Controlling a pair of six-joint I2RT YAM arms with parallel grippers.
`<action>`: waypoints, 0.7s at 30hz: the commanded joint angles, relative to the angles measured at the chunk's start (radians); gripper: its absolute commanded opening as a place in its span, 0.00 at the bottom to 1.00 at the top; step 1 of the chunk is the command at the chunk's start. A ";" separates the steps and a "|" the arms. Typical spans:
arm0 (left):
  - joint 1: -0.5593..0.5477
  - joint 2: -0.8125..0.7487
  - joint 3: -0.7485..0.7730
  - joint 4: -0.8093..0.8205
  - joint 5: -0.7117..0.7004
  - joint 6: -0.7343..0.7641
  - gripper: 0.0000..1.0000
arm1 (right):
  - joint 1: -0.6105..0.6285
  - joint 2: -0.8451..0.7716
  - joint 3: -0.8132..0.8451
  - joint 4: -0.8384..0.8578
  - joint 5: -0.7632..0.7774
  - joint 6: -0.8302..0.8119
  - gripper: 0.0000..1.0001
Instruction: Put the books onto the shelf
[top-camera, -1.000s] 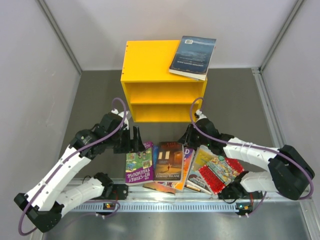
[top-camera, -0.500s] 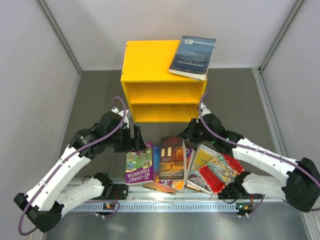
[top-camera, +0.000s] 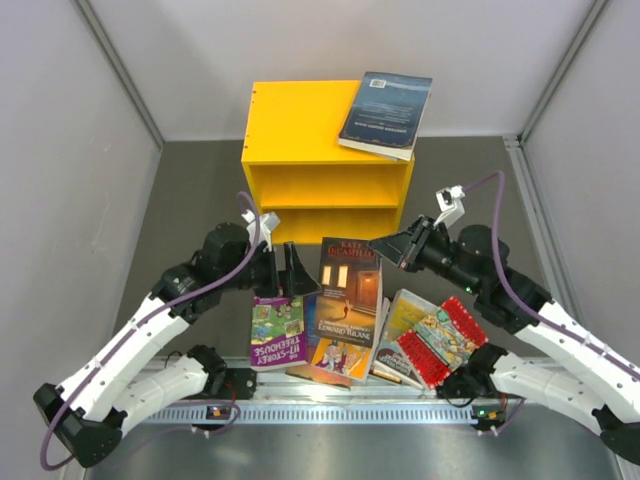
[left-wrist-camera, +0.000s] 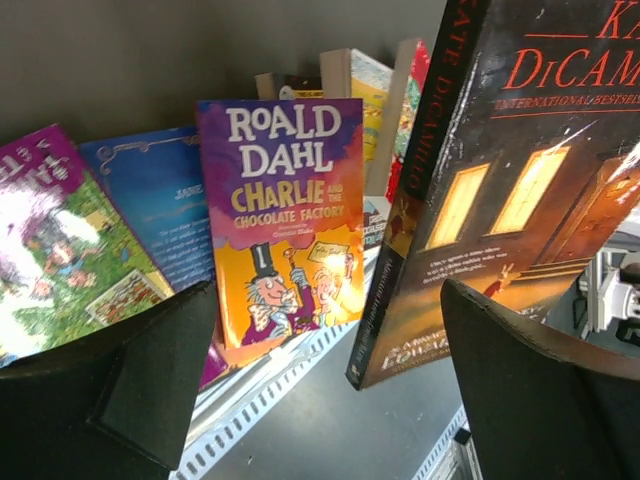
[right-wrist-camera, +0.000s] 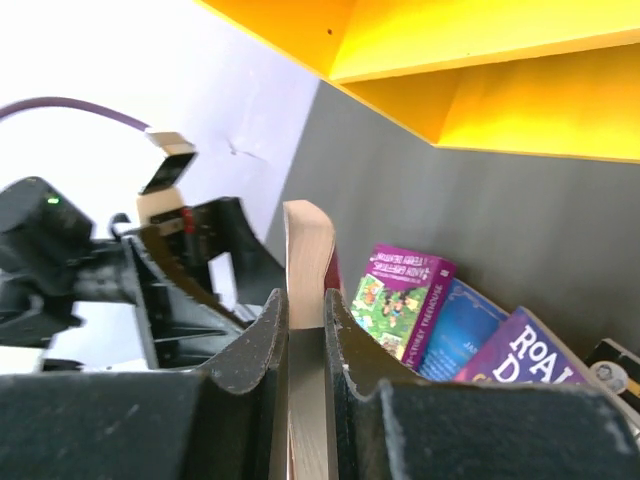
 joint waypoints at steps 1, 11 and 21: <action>0.003 -0.021 -0.022 0.206 0.069 -0.025 0.98 | 0.012 -0.056 0.040 0.014 0.017 0.062 0.00; 0.003 0.007 -0.065 0.435 0.264 -0.144 0.98 | 0.012 -0.136 -0.062 0.138 0.052 0.161 0.00; 0.003 0.005 -0.070 0.451 0.313 -0.167 0.88 | 0.012 -0.147 -0.170 0.362 0.064 0.276 0.00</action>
